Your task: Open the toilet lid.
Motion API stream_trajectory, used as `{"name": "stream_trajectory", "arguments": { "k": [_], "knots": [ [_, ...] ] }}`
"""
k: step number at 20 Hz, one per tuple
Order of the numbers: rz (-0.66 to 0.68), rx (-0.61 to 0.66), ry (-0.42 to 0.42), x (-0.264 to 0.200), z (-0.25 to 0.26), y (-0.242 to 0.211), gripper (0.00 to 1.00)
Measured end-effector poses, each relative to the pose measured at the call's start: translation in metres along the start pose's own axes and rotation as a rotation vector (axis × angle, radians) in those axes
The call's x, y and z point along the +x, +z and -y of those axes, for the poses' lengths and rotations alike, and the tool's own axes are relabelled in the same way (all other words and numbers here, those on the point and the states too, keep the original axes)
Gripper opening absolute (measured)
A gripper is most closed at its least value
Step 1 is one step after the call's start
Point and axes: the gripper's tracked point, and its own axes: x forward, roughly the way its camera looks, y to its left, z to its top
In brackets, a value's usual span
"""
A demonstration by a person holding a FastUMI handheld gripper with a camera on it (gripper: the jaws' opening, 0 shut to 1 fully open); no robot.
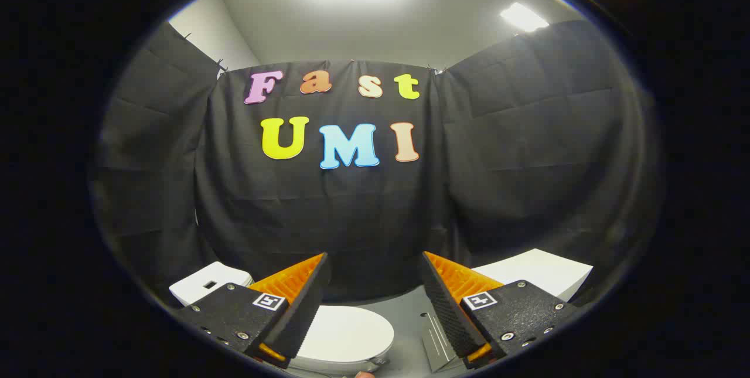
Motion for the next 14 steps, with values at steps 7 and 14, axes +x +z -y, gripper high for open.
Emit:
{"name": "stream_trajectory", "arguments": {
  "k": [7, 14],
  "knots": [
    [-0.035, -0.014, -0.014, 0.002, 0.004, -0.014, 0.94],
    [-0.034, -0.01, -0.009, 0.004, 0.002, -0.013, 0.94]
  ]
}}
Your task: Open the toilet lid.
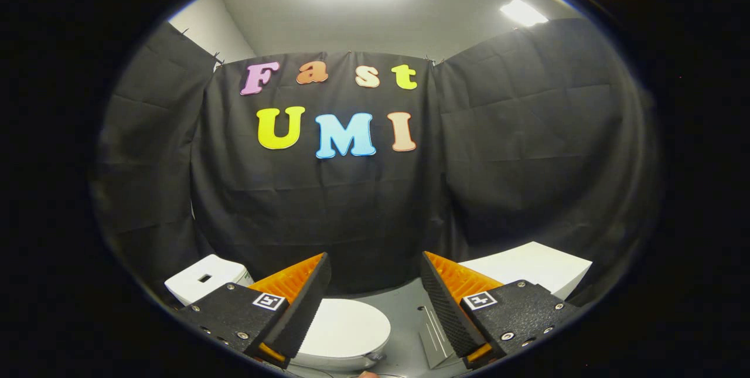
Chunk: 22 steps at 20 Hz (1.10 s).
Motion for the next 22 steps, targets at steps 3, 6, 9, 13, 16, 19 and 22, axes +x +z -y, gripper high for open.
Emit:
{"name": "stream_trajectory", "arguments": {
  "k": [3, 6, 9, 13, 16, 19, 22],
  "knots": [
    [0.002, -0.003, -0.001, 0.001, 0.0, -0.002, 0.94],
    [0.0, -0.001, 0.005, 0.003, -0.002, -0.003, 0.94],
    [-0.008, -0.01, 0.01, 0.005, -0.003, -0.01, 0.94],
    [-0.04, -0.01, 0.018, 0.013, -0.006, -0.027, 0.94],
    [-0.063, -0.007, 0.004, 0.021, -0.002, -0.044, 0.94],
    [-0.108, 0.008, 0.004, 0.03, -0.001, -0.07, 0.94],
    [-0.15, 0.027, 0.011, 0.037, -0.001, -0.095, 0.95]
  ]
}}
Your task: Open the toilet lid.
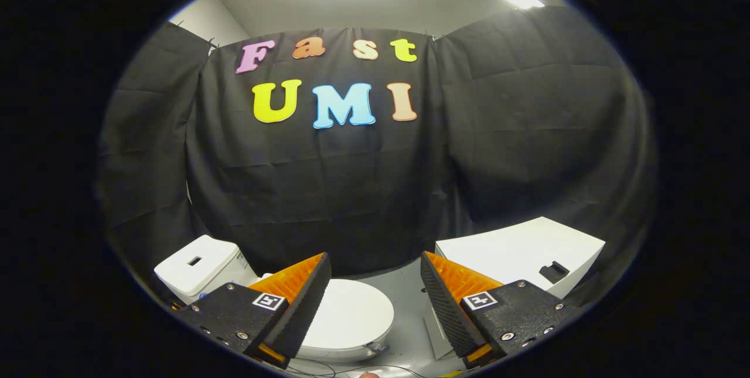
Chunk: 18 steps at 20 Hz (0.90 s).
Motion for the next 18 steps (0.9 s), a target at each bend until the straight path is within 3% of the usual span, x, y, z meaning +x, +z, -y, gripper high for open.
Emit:
{"name": "stream_trajectory", "arguments": {
  "k": [14, 18],
  "knots": [
    [-0.218, 0.028, 0.005, 0.031, -0.002, -0.117, 0.95],
    [-0.307, 0.082, -0.04, 0.032, 0.008, -0.152, 0.95]
  ]
}}
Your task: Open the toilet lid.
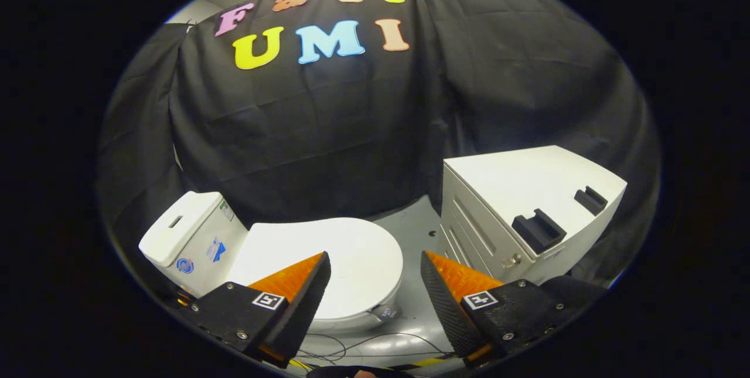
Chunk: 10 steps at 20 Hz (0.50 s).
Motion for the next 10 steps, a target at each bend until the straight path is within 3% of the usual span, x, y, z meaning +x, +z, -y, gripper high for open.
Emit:
{"name": "stream_trajectory", "arguments": {
  "k": [5, 10],
  "knots": [
    [-0.052, 0.083, 0.008, 0.005, -0.001, -0.025, 0.97],
    [-0.173, 0.046, -0.058, 0.015, 0.013, -0.066, 0.96]
  ]
}}
